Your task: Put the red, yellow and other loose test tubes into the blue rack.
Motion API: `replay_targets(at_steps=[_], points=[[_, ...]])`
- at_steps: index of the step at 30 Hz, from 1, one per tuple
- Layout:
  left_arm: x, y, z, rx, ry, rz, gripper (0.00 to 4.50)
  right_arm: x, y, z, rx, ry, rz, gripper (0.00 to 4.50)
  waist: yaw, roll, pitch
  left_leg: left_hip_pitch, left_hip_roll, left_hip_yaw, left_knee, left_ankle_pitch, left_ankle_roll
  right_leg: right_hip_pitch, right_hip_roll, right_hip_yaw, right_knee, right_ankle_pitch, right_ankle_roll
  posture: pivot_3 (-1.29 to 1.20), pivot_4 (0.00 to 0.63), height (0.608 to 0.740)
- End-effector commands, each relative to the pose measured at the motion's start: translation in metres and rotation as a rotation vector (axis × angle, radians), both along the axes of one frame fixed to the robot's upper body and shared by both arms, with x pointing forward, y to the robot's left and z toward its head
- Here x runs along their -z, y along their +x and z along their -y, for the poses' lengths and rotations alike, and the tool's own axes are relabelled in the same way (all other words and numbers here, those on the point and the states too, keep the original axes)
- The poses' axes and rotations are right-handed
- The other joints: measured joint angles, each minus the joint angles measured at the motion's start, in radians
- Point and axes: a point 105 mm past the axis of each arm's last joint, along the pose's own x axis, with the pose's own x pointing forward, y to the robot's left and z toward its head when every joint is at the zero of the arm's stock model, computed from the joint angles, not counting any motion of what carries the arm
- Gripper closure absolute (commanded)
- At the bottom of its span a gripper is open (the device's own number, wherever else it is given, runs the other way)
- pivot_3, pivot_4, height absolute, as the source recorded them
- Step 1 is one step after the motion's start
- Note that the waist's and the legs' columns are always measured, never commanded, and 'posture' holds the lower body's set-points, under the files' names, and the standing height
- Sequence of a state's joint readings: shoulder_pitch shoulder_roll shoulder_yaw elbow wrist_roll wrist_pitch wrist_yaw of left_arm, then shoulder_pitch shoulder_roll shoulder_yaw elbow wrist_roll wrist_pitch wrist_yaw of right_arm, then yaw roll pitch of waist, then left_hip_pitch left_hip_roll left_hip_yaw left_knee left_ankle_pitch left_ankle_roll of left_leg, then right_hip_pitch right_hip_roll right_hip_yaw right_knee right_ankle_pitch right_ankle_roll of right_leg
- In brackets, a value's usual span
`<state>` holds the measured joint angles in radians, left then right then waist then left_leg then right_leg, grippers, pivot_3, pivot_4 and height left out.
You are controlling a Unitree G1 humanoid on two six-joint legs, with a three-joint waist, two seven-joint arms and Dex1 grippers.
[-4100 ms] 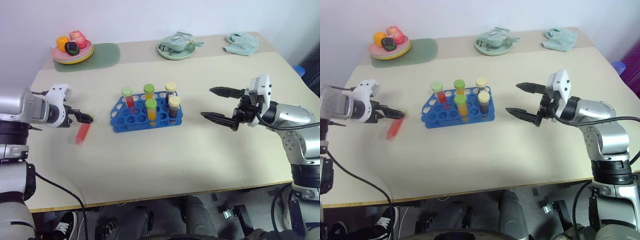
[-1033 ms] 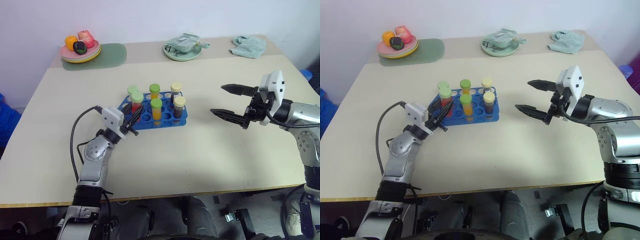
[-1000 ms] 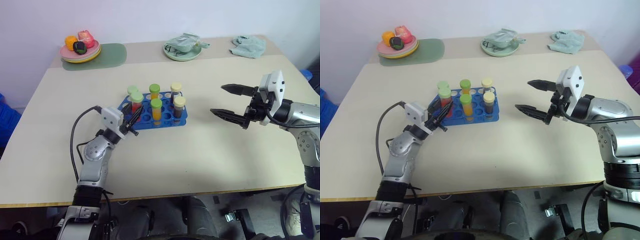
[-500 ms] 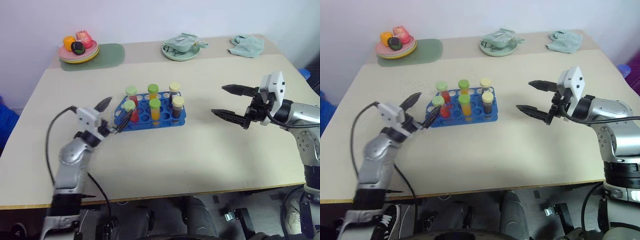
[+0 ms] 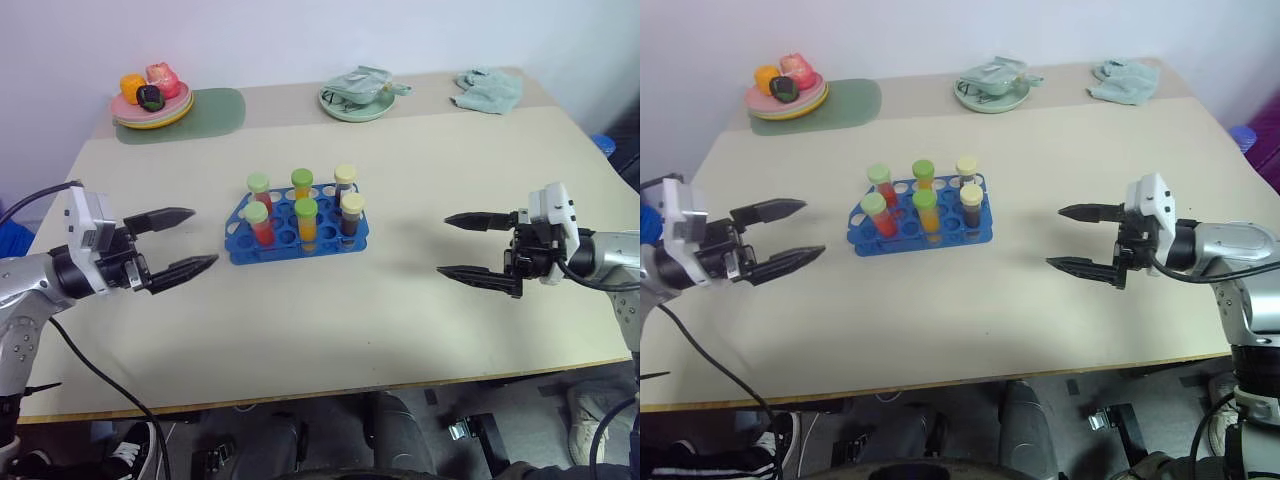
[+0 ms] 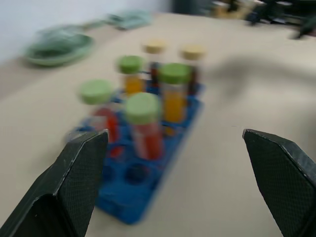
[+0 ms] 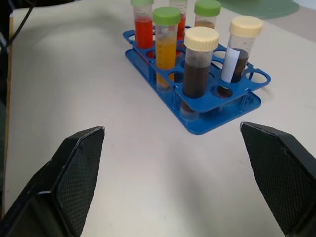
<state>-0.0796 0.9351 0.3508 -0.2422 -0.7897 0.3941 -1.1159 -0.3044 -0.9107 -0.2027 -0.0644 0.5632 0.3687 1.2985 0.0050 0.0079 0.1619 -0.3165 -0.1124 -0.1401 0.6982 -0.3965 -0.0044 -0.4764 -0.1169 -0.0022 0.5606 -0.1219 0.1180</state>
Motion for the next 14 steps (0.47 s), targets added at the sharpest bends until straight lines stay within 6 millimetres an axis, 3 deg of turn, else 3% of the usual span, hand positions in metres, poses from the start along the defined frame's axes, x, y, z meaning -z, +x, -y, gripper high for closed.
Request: replay_targets(at_steps=[1,14], points=[[-0.01,-0.006,-0.005,0.055,0.031,-0.001,0.05,-0.016,0.001,-0.003,-0.006,-0.013,0.07,0.0,0.002,0.0,0.0,0.0,0.0,0.0,0.0,0.0,0.0,0.0,0.0,0.0,0.0,0.0,0.0,0.0,0.15,0.74],[-0.002,0.013,0.006,0.059,0.01,0.068,0.05,-0.026,0.016,0.006,0.074,-0.044,0.085,0.0,0.006,0.0,0.0,-0.001,0.0,0.0,0.0,0.0,0.0,0.0,0.0,0.0,0.0,0.0,0.0,0.0,0.15,0.74]])
